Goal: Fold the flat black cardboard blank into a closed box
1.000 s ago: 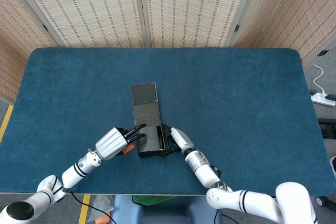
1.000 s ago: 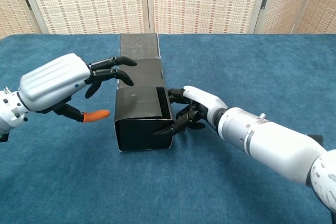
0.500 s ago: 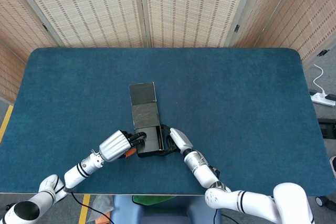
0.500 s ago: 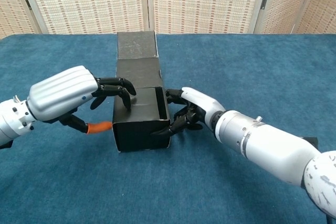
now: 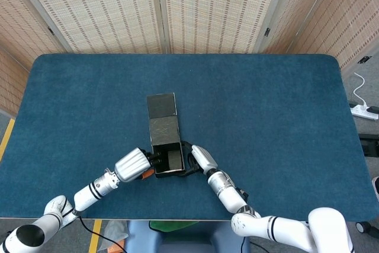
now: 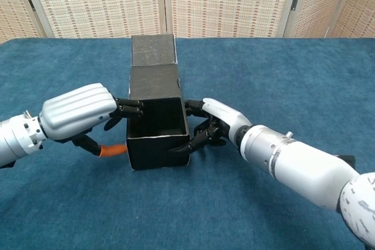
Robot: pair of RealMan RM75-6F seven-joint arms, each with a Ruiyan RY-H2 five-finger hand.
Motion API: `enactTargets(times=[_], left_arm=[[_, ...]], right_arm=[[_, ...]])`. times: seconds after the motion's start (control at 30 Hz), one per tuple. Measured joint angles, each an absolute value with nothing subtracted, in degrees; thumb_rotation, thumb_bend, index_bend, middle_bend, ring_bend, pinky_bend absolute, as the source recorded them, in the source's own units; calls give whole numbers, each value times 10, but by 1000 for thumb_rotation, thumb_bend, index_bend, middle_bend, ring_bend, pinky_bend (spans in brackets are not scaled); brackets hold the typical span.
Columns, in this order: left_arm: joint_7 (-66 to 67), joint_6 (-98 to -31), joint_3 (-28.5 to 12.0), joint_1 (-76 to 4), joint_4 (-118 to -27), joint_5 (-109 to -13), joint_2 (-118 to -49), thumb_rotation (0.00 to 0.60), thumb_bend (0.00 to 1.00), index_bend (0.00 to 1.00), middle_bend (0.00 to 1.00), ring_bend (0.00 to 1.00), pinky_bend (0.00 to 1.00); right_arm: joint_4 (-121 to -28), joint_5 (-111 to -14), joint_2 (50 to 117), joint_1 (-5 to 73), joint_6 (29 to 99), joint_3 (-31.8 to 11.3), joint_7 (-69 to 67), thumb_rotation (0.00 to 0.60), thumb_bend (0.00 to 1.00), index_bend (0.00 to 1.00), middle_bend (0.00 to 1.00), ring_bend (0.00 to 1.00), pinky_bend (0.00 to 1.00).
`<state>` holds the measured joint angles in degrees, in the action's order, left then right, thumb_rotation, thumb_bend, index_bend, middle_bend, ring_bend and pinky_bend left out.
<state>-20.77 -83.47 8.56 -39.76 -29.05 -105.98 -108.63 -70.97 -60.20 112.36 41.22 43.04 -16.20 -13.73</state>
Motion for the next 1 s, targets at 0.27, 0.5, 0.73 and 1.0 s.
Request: enactTargets(times=[0.27, 0.5, 0.73, 1.0], left_arm=[[-182, -801, 95, -405, -305, -1059, -1078, 600, 304, 522, 472, 702, 842], [-156, -796, 98, -410, -317, -1059, -1074, 600, 303, 638, 579, 721, 847], [-173, -818, 98, -408, -299, -1060, -1083, 600, 306, 662, 604, 739, 845], [-181, -830, 94, -404, -310, -1052, -1074, 600, 305, 414, 420, 739, 845]], right_arm=[[-717, -608, 1122, 409, 427, -161, -145, 600, 94, 480, 530, 743, 1000], [-724, -609, 1119, 406, 424, -161, -149, 600, 94, 480, 530, 743, 1000], [-731, -605, 1117, 404, 423, -166, -153, 600, 94, 480, 530, 743, 1000], [-736, -603, 1117, 401, 429, -170, -154, 600, 94, 479, 527, 743, 1000]])
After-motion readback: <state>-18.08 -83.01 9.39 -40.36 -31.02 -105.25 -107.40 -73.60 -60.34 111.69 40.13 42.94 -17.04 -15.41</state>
